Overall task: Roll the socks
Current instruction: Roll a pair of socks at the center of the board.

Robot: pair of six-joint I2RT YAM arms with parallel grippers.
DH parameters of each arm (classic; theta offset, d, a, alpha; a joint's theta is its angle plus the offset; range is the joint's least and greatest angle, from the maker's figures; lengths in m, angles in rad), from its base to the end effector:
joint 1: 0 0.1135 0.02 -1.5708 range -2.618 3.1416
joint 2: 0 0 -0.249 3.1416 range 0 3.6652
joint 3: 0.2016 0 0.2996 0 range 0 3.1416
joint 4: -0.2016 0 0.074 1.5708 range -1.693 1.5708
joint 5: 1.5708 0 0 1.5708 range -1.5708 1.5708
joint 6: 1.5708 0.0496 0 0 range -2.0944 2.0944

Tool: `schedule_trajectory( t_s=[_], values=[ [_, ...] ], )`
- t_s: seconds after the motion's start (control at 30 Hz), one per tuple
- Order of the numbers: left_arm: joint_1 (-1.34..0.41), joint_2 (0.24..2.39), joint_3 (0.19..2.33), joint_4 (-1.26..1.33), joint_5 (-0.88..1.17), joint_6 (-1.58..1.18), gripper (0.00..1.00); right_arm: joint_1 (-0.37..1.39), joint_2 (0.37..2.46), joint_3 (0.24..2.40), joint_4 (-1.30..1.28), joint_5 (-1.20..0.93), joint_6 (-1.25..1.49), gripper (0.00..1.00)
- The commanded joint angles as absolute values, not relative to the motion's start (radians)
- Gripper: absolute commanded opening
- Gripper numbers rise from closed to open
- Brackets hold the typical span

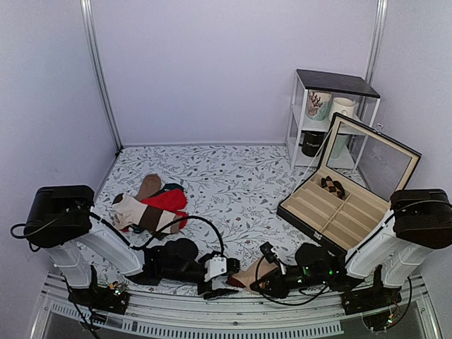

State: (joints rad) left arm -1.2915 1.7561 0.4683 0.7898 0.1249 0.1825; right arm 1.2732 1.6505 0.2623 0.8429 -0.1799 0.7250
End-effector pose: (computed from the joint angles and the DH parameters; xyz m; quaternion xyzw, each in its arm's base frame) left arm 0.0805 -0.3032 0.0343 0.6002 0.6138 -0.3142 0.4054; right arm 0.0669 0.2484 0.0203 -0.2773 0.8236 0.4532 0.1985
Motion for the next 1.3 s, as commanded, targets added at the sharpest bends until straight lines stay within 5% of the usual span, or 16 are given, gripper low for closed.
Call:
schedule_trajectory(
  t_s=[0.0, 0.47, 0.6, 0.87, 1.03, 1.27],
  values=[
    [-1.297, 1.785, 0.492, 0.832, 0.140, 0.221, 0.78, 1.274, 1.717, 0.230, 0.557, -0.244, 0.751, 0.14],
    [-1.298, 1.840, 0.525, 0.841, 0.175, 0.223, 0.74, 1.258, 1.743, 0.238, 0.537, -0.265, 0.733, 0.14],
    [-1.298, 1.866, 0.533, 0.839, 0.198, 0.207, 0.61, 1.255, 1.745, 0.235, 0.537, -0.263, 0.733, 0.14],
    [-1.297, 1.865, 0.531, 0.819, 0.232, 0.169, 0.03, 1.252, 1.764, 0.238, 0.536, -0.268, 0.730, 0.14],
    [-1.298, 1.857, 0.541, 0.751, 0.270, 0.155, 0.00, 1.249, 1.775, 0.253, 0.521, -0.270, 0.726, 0.14],
    [-1.290, 1.915, 0.638, 0.498, 0.296, 0.040, 0.00, 1.243, 1.630, 0.324, 0.315, -0.147, 0.689, 0.47]
  ],
)
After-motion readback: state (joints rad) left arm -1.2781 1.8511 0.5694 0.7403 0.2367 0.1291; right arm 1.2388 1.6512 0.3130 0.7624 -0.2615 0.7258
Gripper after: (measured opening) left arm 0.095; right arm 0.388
